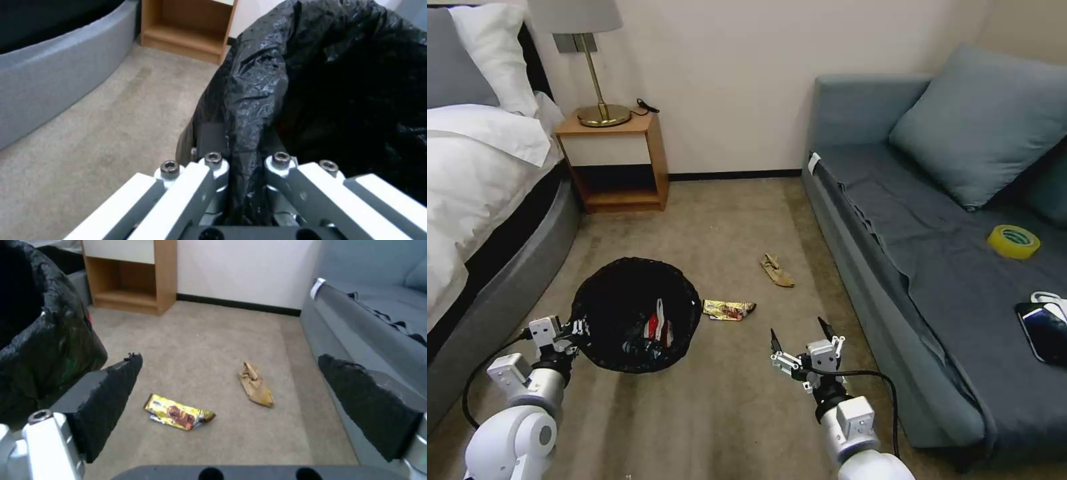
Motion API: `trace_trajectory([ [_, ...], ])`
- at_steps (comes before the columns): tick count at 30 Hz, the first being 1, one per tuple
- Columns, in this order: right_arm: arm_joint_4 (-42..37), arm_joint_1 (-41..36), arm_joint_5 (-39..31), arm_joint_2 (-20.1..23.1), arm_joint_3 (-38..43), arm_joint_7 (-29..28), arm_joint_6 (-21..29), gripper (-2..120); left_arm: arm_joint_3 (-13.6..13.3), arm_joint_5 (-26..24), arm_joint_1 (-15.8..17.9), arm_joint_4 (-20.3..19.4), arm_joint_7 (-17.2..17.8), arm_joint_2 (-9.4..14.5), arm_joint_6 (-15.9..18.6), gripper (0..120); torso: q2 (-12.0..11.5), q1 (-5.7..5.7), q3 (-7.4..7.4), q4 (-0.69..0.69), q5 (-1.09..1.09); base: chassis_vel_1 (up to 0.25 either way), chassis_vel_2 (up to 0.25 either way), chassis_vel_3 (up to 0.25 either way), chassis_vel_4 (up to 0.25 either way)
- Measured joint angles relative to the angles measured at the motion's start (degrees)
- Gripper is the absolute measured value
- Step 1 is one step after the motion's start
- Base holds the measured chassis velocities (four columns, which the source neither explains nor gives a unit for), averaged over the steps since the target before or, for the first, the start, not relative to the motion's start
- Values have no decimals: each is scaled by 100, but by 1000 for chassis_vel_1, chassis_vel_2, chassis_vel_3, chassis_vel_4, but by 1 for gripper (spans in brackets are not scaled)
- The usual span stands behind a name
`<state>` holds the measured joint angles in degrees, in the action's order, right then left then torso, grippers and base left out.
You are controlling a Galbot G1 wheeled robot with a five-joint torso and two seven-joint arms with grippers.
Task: Pick up the trash bin, then pick up the garbage on the floor and place it into the trash bin.
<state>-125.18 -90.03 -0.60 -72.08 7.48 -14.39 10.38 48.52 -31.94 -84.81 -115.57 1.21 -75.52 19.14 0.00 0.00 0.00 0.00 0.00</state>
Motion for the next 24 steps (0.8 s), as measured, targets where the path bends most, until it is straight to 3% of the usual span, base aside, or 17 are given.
trace_trajectory([
  [24,165,169,-2,-53,-76,104,48,100,155,-5,11,116,-37,71,-50,4,-1,0,0,0,0,-97,95,95,-99],
])
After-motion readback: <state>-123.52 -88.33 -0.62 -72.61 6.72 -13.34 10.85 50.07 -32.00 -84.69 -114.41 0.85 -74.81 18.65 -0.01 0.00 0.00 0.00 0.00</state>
